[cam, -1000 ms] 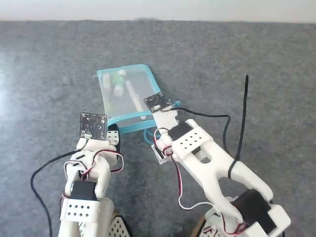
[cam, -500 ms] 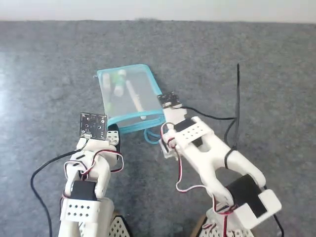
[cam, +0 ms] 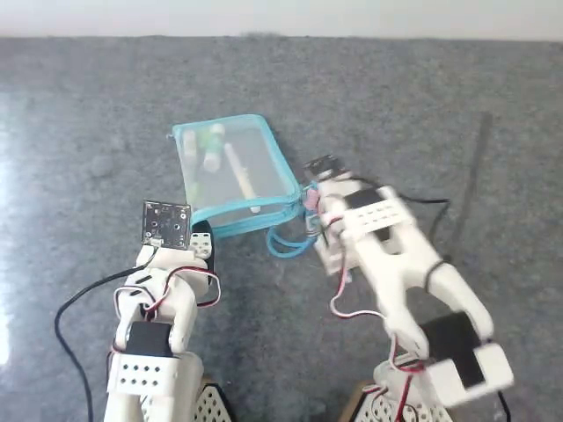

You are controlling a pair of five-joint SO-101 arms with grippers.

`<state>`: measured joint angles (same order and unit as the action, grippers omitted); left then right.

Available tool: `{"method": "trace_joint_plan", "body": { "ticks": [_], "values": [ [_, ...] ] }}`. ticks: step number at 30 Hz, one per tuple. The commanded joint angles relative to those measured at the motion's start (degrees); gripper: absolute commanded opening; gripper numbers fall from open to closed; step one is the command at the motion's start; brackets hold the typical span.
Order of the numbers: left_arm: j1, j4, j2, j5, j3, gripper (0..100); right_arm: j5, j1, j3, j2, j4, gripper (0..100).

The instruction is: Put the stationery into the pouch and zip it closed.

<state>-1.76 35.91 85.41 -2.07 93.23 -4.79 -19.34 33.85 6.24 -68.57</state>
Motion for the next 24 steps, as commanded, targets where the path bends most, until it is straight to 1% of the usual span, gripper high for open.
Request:
{"method": "trace_joint_plan", "body": {
  "ticks": [1,5,7,10,12,14,16,20,24],
  "values": [
    [0.4,-1.4,0.7,0.5,-0.7,1,-1.8,5.4,-5.2,10.5,-5.4,0.8],
    [0.4,-1.4,0.7,0.5,-0.7,1,-2.2,5.7,-6.4,20.9,-10.9,0.8],
    [0.4,-1.4,0.7,0.5,-0.7,1,-4.7,3.7,-7.3,25.1,-14.5,0.8],
    [0.4,-1.4,0.7,0.5,-0.7,1,-10.0,-1.9,-7.9,29.9,-20.8,0.8],
    [0.4,-1.5,0.7,0.5,-0.7,1,-12.3,-6.5,-8.0,32.3,-24.7,0.8],
    [0.4,-1.5,0.7,0.5,-0.7,1,-12.5,-10.5,-8.1,34.6,-26.9,0.8],
    [0.4,-1.5,0.7,0.5,-0.6,1,-12.6,-13.1,-9.2,36.1,-28.3,0.8],
    [0.4,-1.7,0.7,0.6,-0.1,1,-12.5,-13.6,-13.6,38.2,-29.4,0.8],
    [0.4,-1.7,0.7,0.6,-0.1,1,-10.2,-13.1,-19.5,38.6,-31.1,0.8]
  ]
}}
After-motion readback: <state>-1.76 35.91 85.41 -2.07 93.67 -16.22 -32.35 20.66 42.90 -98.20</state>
